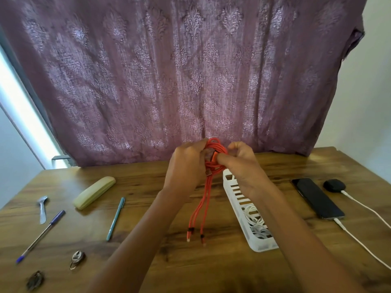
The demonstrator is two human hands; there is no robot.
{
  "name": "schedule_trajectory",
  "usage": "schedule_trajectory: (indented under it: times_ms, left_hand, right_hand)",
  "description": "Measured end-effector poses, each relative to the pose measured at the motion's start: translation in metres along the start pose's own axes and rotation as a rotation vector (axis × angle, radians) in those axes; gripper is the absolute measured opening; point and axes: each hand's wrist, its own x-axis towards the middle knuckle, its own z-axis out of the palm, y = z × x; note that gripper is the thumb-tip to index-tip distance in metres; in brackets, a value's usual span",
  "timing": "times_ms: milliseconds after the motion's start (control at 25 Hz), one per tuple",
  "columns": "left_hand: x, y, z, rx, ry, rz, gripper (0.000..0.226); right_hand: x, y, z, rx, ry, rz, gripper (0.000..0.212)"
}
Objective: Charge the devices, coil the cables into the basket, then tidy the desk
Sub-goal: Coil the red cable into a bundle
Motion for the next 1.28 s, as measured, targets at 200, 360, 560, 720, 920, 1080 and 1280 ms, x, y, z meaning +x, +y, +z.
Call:
schedule_trajectory:
  times_ms: [200, 360, 560, 720, 920, 1080, 1280]
  left_hand:
    - [-0.007, -0.006, 0.008, -0.216, -0.063, -0.151, 0.013]
    - [-0.011, -0.001, 0.009, -0.993, -0.395, -0.764, 0.018]
    - [-0.010, 0.005, 0.011, -1.063, -0.261, -0.888, 0.016]
    - [-0.009, 0.005, 0.007, -1.008, -0.312, -0.916, 0.014]
    - [-0.004, 0.000, -0.003, -0.934, -0.529, -0.855, 0.013]
    - [-0.004, -0.004, 0.002, -0.954, -0.463, -0.863, 0.012]
    - [0.001, -0.005, 0.000, -1.009, -0.459, -0.859, 0.011]
  right_hand:
    - [0.001, -0.005, -0.009, 0.017, 0.010, -0.020, 0.035]
    - [0.008, -0.009, -0.014, -0.036, -0.010, -0.053, 0.034]
    - [0.003, 0.000, -0.021, -0.455, 0.045, -0.360, 0.020]
    - [0.000, 0.014, -0.025, -0.371, -0.075, -0.438, 0.021]
    - [0.007, 0.017, -0.037, -0.142, -0.235, -0.275, 0.016]
    - [0.009, 0.017, -0.029, -0.353, -0.055, -0.533, 0.016]
    - [0.004, 0.025, -0.021, -0.562, 0.230, -0.752, 0.029]
